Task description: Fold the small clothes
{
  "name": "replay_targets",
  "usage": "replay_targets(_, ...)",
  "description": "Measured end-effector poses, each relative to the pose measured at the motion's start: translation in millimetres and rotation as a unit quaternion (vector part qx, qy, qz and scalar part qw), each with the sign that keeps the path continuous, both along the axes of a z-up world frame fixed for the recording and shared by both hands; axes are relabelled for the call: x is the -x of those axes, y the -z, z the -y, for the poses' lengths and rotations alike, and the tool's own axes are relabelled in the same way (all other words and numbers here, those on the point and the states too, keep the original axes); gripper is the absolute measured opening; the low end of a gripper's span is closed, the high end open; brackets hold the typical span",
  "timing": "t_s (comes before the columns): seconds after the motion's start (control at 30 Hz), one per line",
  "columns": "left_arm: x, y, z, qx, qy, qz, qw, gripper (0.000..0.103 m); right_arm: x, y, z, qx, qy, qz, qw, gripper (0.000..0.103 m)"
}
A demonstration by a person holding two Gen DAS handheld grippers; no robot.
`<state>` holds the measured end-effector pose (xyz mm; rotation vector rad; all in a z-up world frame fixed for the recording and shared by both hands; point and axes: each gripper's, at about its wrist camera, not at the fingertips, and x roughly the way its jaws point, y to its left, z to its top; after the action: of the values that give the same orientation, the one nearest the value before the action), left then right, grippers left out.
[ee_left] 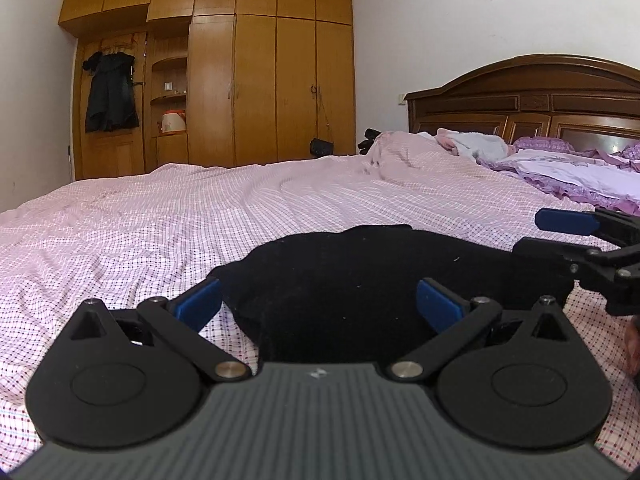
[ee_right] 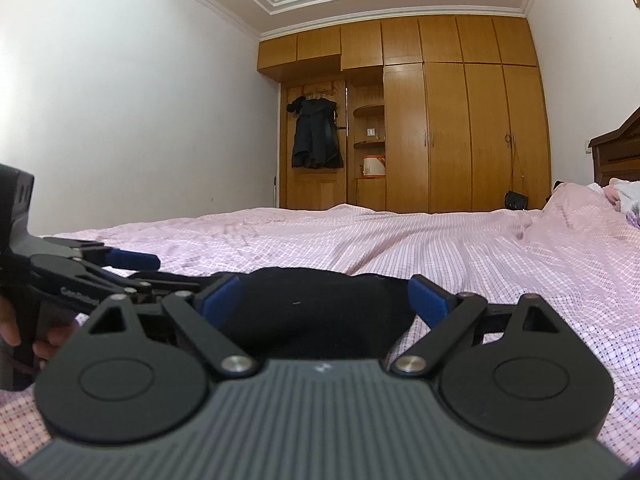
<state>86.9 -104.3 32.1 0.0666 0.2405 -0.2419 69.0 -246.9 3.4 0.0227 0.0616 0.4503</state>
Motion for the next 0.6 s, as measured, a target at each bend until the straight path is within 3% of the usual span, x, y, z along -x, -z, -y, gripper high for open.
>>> replay_targets(0.6,-0.3,0.2,-2.2,0.000,0.000,0.000,1.0000,0.103,-1.0,-1.6,-6.1,0.021,-0.003,-0.006,1.000,0.093)
